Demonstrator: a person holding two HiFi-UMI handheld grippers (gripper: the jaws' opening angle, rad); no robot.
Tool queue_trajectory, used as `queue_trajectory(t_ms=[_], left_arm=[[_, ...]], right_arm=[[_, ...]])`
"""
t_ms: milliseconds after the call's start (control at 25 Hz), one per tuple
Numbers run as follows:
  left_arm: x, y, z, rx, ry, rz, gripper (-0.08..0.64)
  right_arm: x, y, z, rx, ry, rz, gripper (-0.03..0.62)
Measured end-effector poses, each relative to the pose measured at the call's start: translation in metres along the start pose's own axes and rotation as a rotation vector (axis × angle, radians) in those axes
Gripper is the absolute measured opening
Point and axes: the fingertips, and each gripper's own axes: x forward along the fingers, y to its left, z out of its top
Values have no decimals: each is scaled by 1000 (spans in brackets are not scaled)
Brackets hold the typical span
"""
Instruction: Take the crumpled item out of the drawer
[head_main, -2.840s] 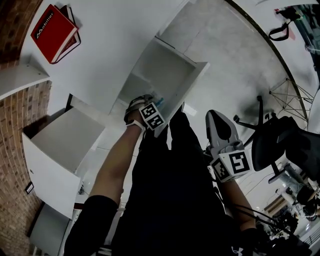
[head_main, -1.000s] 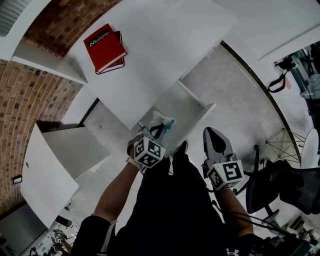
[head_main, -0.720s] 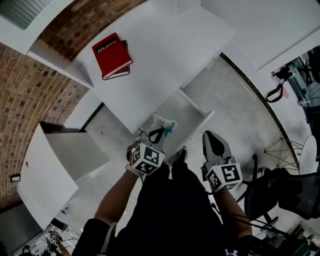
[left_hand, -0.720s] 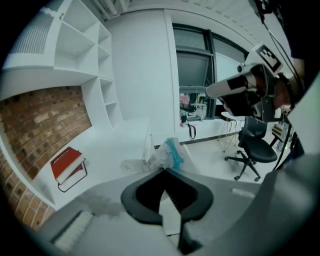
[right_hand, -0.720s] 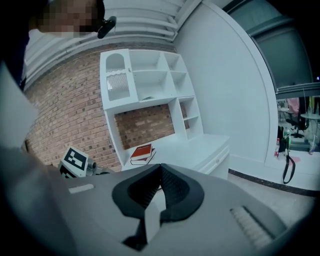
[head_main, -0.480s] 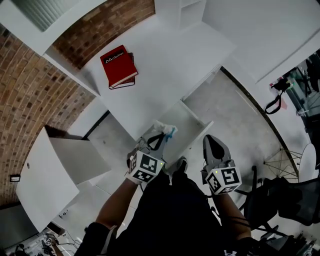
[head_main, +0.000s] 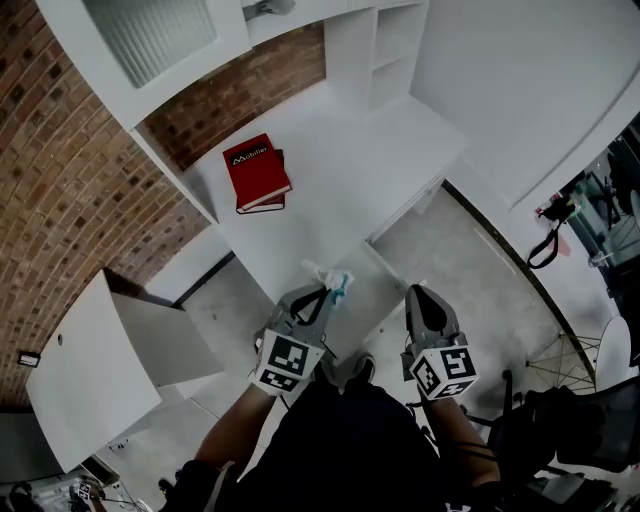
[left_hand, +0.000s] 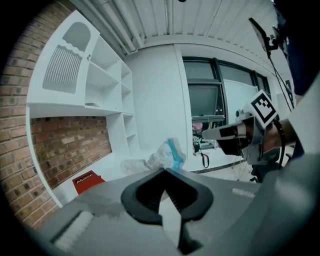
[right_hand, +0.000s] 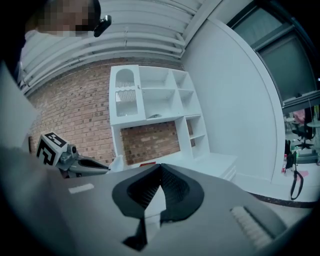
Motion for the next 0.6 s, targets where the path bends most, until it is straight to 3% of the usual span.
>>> queue_trajectory(t_ms=[160,600], left_arm=[[-10,7,17,-55,-50,12,5],[-40,22,86,-79,-250,36,5]], right_arm=[[4,2,11,-17,-23,5,2],[-1,3,52,-56,-111,9,2]])
